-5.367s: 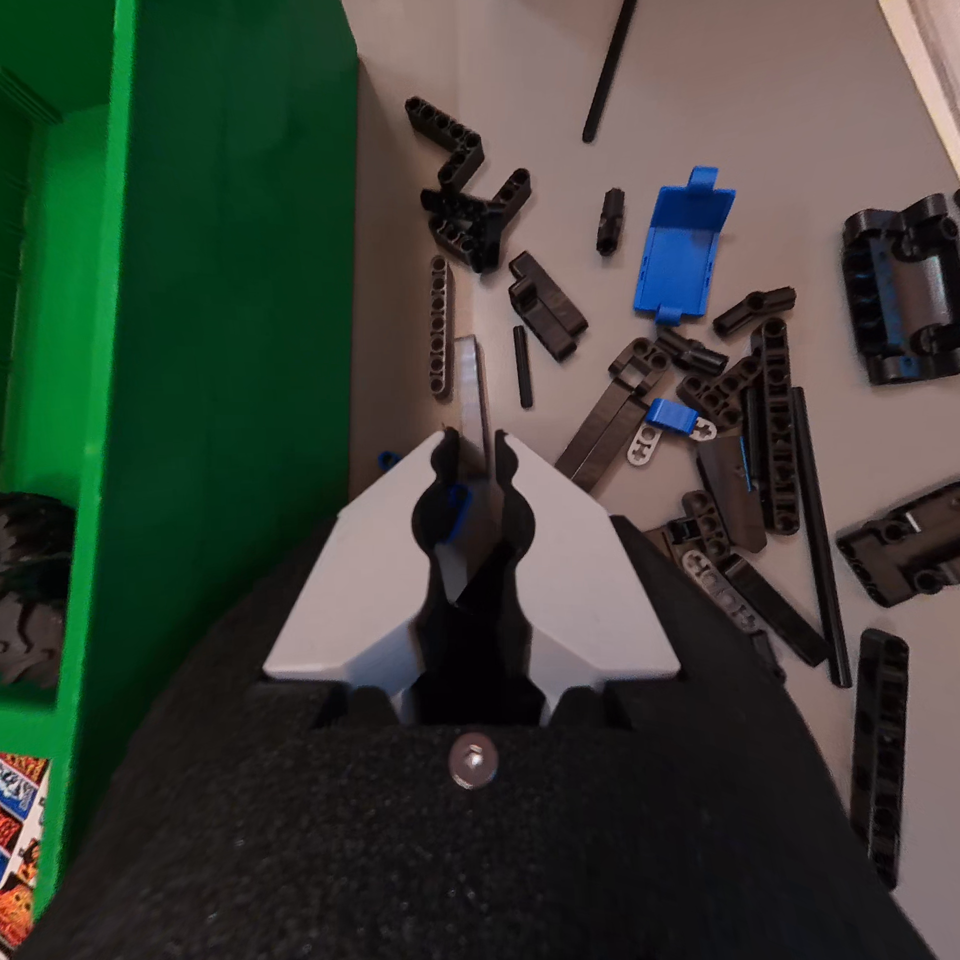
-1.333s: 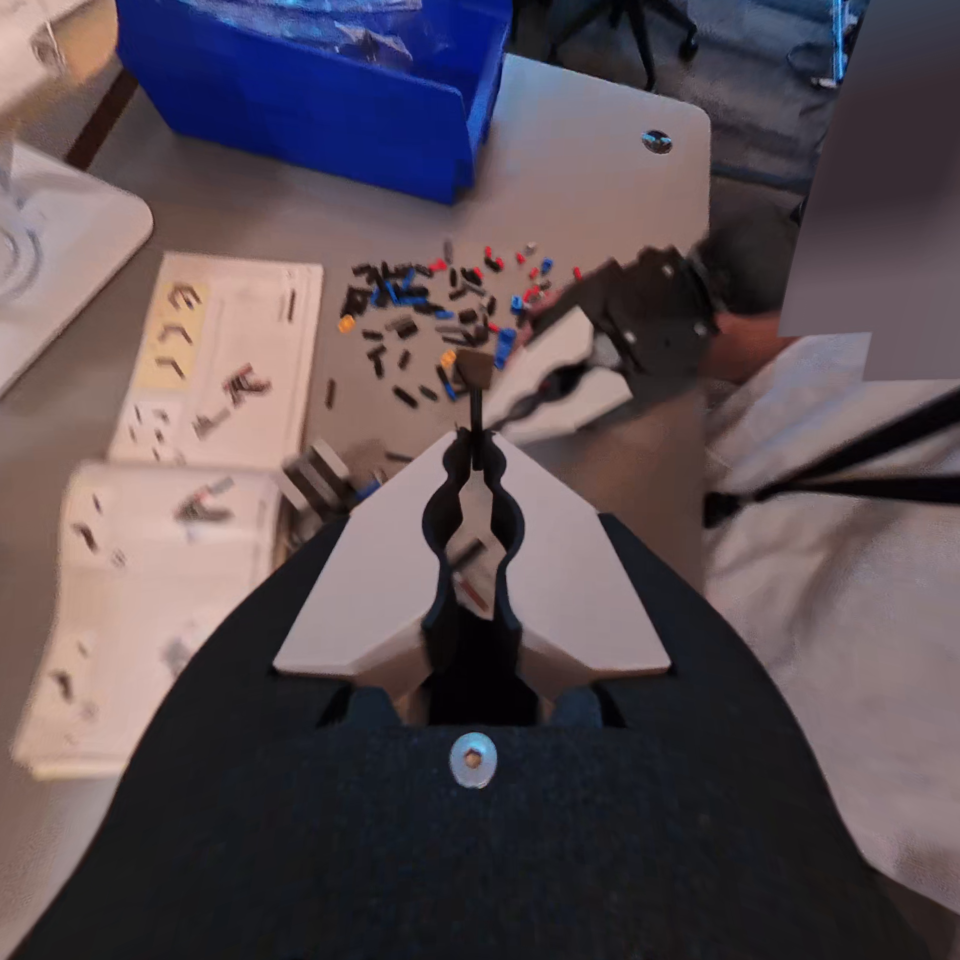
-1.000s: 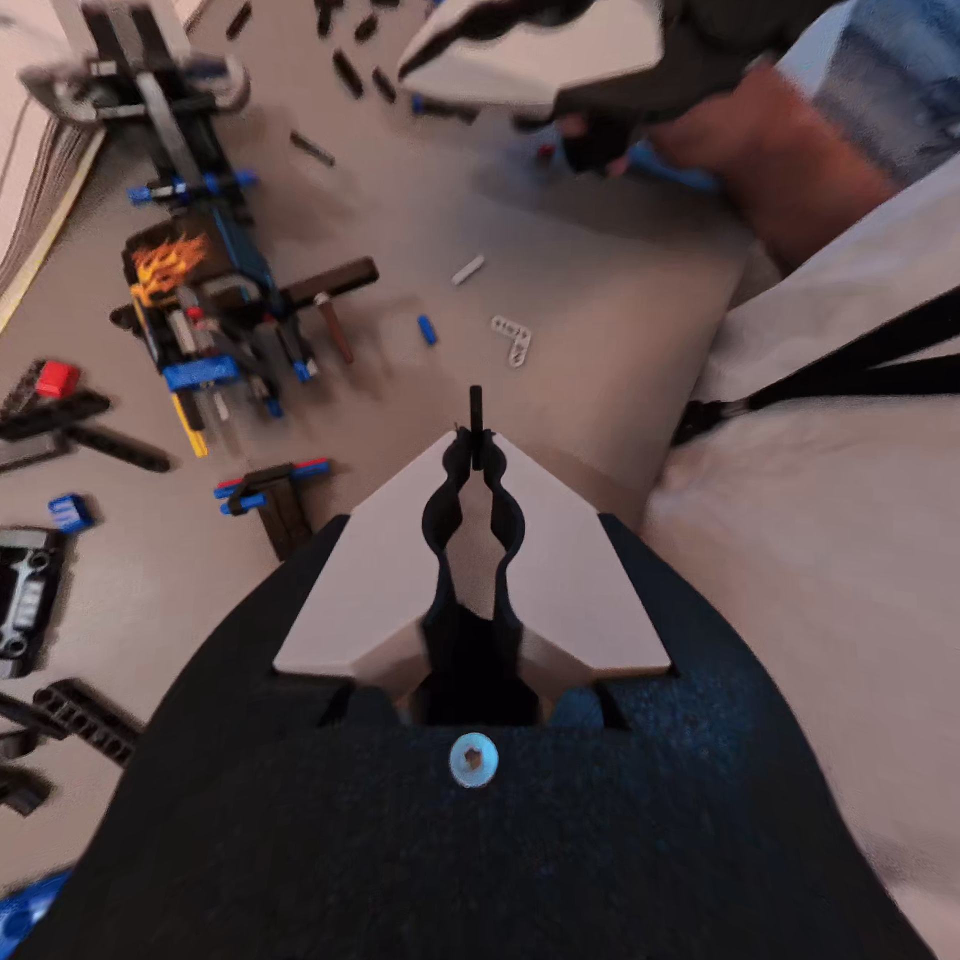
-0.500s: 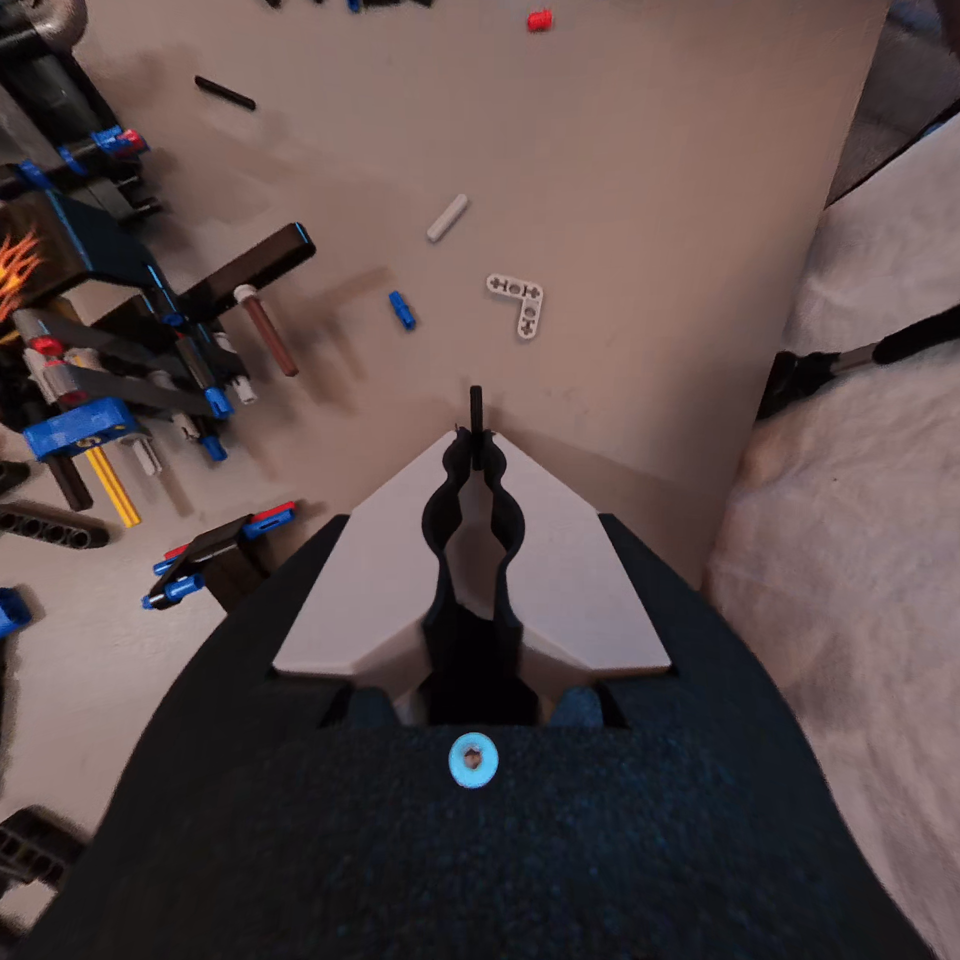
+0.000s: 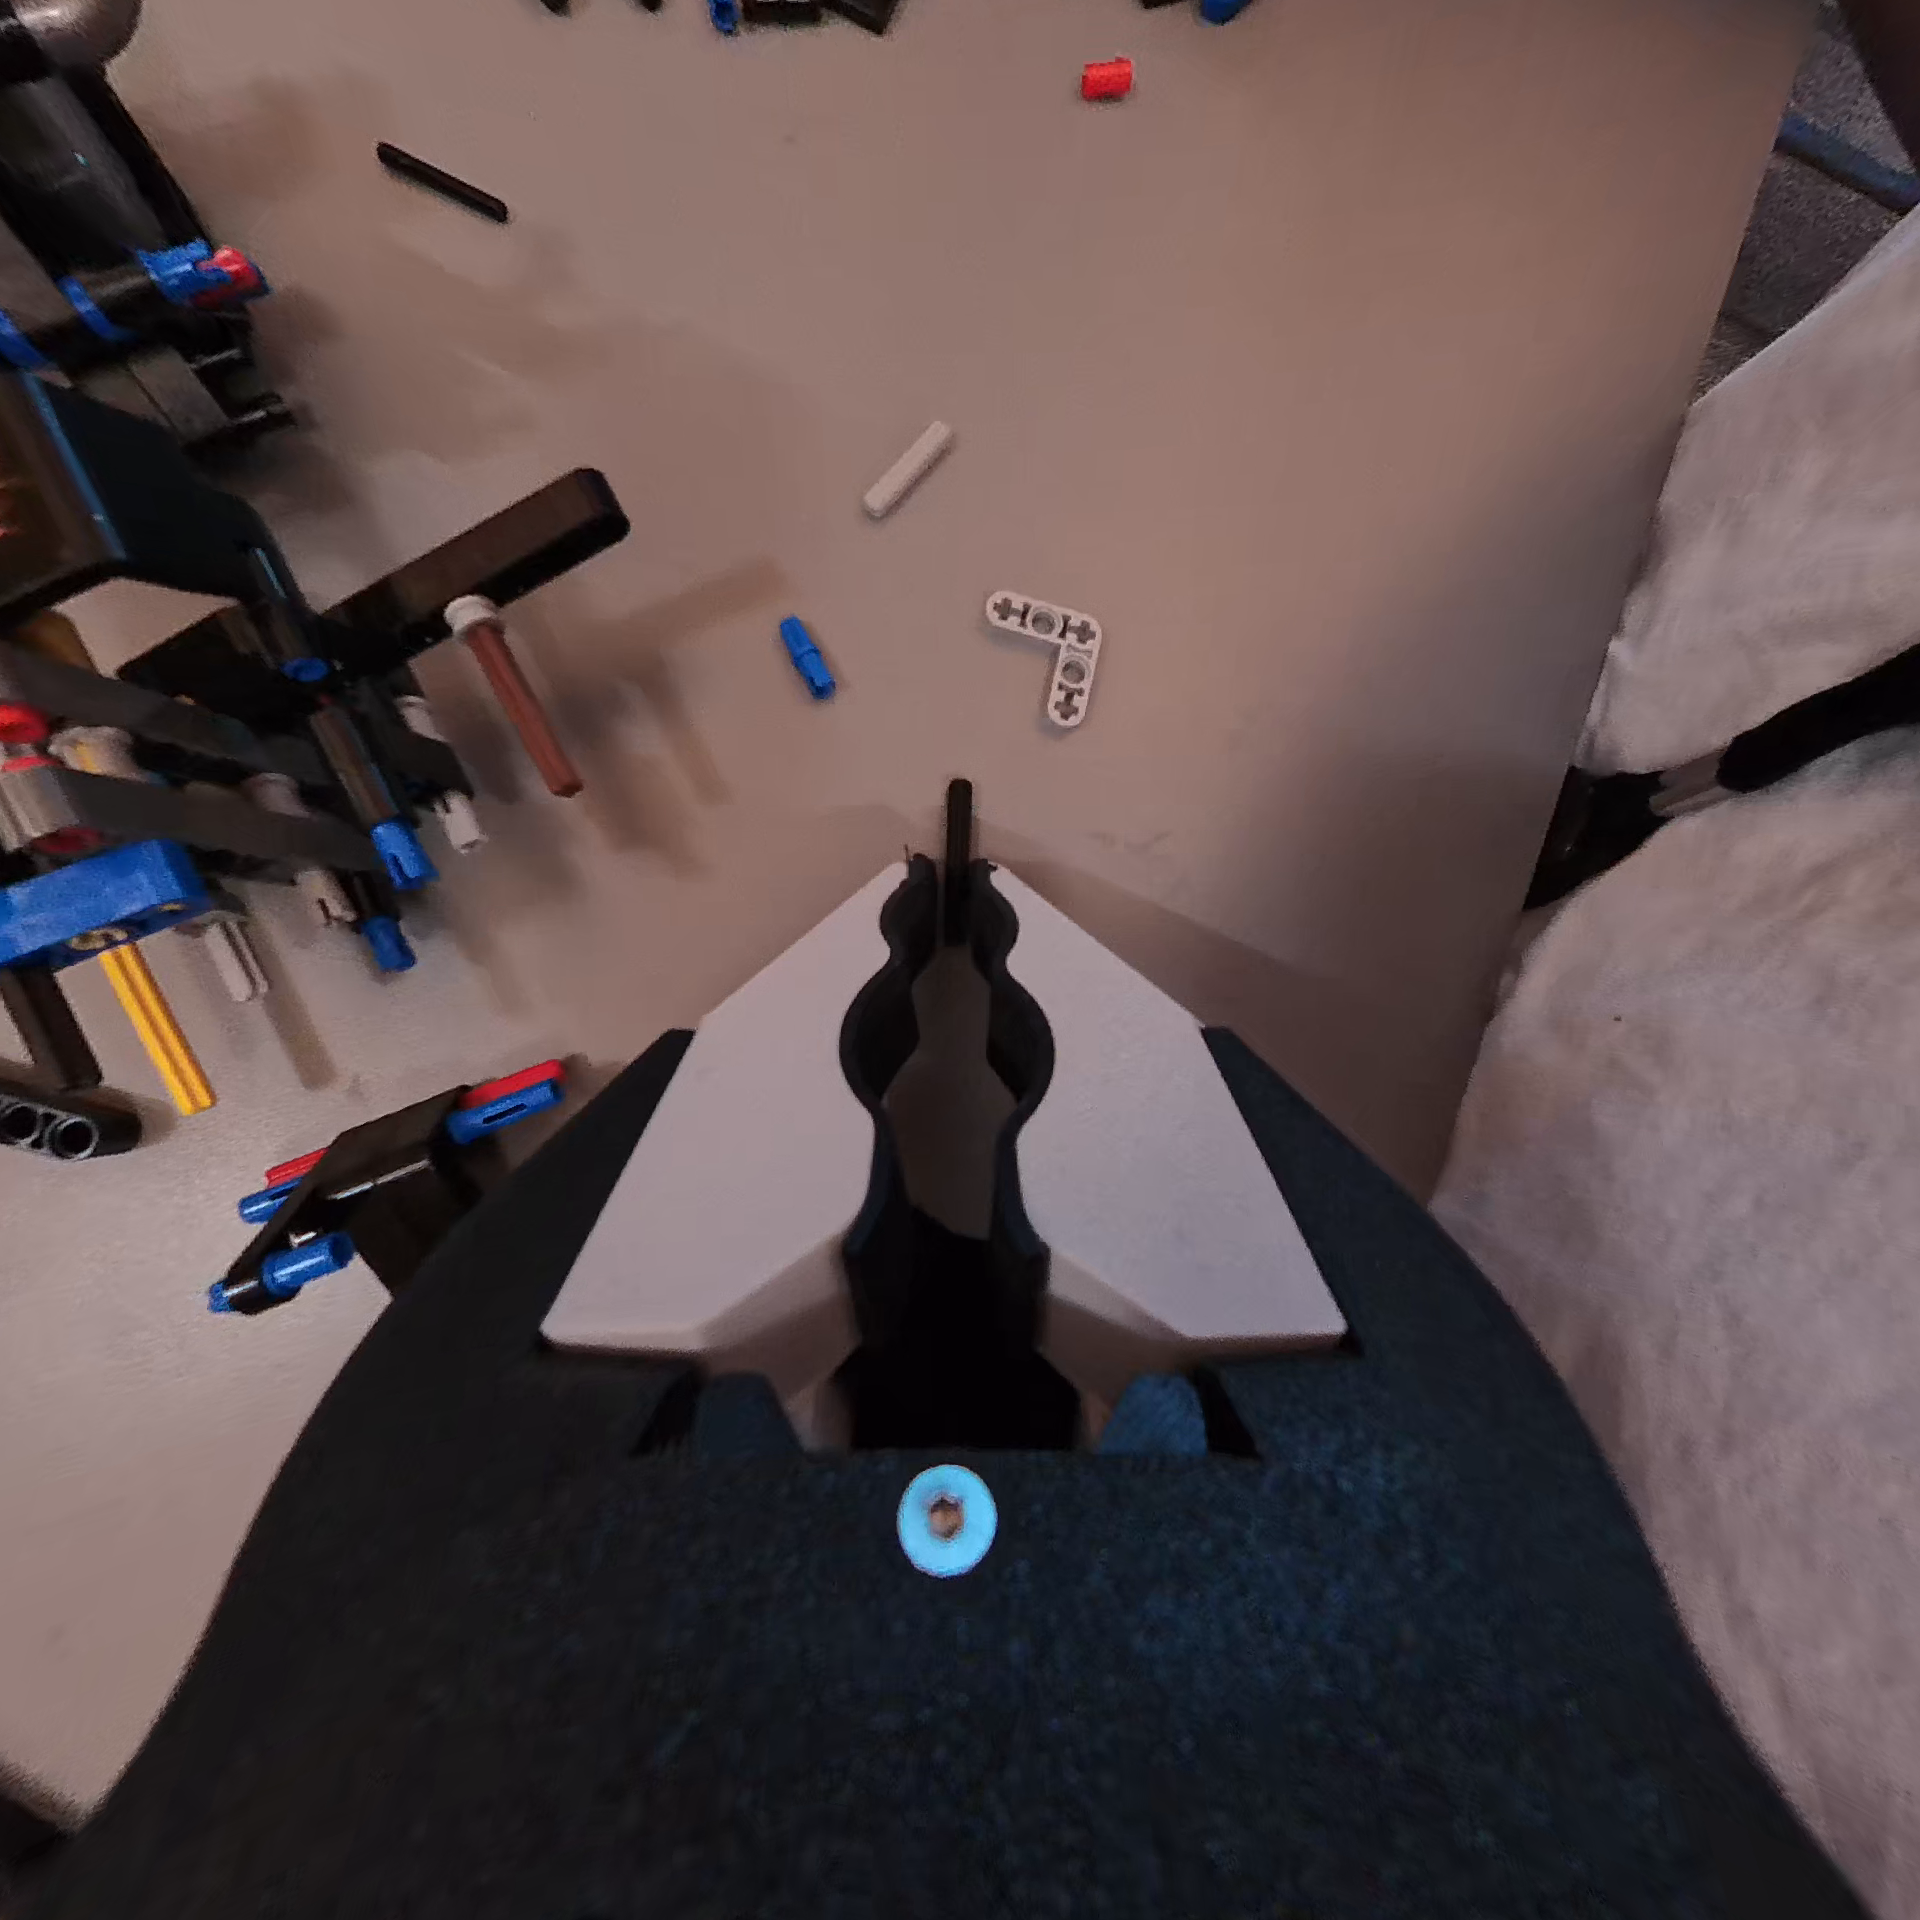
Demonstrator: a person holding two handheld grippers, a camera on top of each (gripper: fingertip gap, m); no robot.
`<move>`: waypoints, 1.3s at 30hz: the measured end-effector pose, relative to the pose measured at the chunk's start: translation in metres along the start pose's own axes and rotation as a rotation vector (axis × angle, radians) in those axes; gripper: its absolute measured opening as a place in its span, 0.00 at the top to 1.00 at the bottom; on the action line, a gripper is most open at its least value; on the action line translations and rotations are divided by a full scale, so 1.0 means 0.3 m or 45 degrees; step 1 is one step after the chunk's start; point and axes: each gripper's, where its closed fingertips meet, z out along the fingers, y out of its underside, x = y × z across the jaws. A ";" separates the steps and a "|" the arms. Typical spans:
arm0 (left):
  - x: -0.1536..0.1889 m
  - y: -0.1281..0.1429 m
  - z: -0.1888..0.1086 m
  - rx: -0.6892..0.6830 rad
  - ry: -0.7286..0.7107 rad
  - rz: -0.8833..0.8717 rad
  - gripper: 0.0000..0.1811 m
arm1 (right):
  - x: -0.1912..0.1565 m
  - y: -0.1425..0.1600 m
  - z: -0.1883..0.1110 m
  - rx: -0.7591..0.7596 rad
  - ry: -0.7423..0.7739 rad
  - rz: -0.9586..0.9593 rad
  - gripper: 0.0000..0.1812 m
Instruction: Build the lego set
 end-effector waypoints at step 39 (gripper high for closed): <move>-0.147 -0.116 -0.234 0.572 -0.288 -0.172 0.92 | -0.296 -0.242 -0.097 0.412 -0.230 -0.053 0.97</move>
